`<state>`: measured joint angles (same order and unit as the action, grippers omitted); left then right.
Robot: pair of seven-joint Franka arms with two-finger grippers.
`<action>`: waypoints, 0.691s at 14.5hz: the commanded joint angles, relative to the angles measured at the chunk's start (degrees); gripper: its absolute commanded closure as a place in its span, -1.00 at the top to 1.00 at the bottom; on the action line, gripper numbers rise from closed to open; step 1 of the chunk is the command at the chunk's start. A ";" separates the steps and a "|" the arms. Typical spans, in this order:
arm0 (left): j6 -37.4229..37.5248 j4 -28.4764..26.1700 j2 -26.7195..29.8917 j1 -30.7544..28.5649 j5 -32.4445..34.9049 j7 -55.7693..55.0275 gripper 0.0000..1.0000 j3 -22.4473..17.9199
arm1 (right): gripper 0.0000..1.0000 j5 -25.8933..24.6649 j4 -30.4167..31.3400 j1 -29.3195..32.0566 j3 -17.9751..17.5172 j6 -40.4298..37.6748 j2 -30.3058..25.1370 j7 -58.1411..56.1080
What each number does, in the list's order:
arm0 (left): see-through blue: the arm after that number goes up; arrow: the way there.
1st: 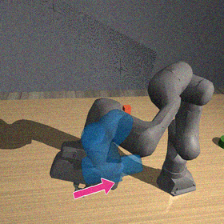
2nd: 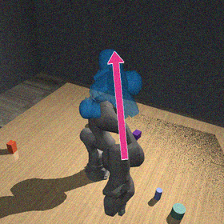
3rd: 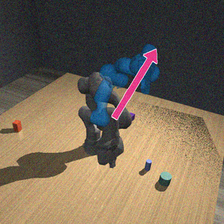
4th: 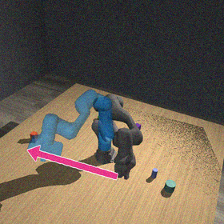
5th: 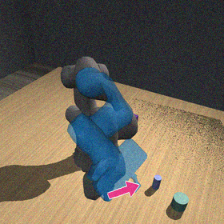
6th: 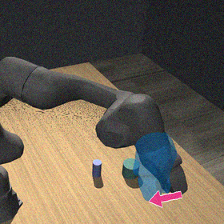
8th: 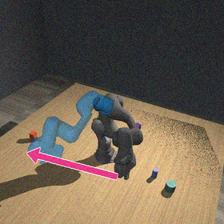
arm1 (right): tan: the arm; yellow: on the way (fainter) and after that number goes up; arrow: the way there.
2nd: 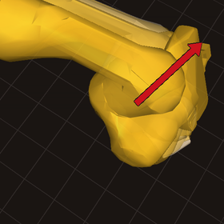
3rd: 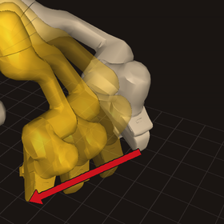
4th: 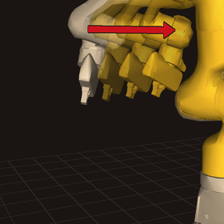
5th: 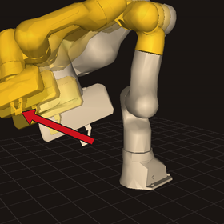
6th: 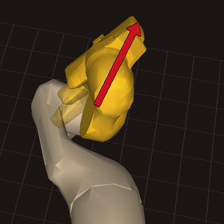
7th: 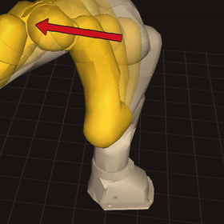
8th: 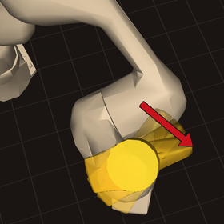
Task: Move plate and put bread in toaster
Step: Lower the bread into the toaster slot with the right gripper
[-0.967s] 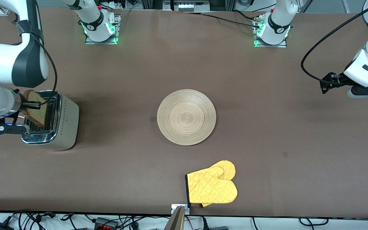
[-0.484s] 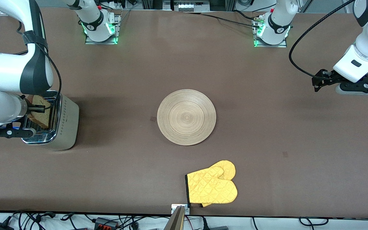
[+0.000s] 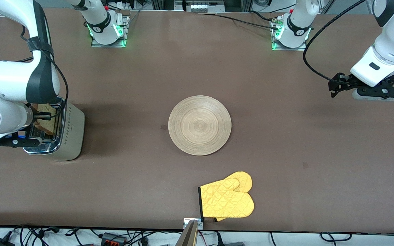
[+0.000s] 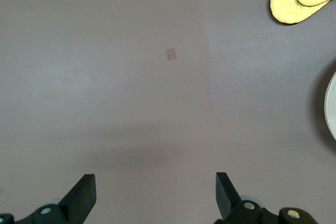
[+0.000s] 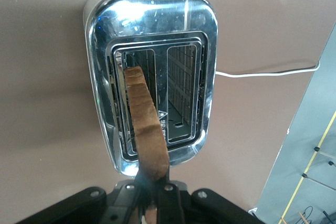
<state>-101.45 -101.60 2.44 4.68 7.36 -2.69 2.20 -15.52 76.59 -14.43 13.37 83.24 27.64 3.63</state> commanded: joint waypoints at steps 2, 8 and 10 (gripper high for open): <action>1.07 0.96 -0.15 -0.46 -1.47 0.84 1.00 0.26 | -1.00 -0.21 0.58 0.28 -0.18 1.04 0.48 -0.47; 1.07 1.05 -0.15 -0.02 -1.56 0.76 1.00 0.26 | -0.86 2.69 1.81 2.03 -0.18 1.66 1.89 -0.38; 1.07 1.05 -0.15 0.07 -1.56 0.76 1.00 0.26 | -0.42 3.30 2.07 2.21 -0.18 1.66 2.24 -0.38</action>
<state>-101.33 -101.60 2.44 4.75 7.17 -2.69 2.37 -13.54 77.96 -13.01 13.44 84.68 29.91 3.64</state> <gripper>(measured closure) 0.000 0.907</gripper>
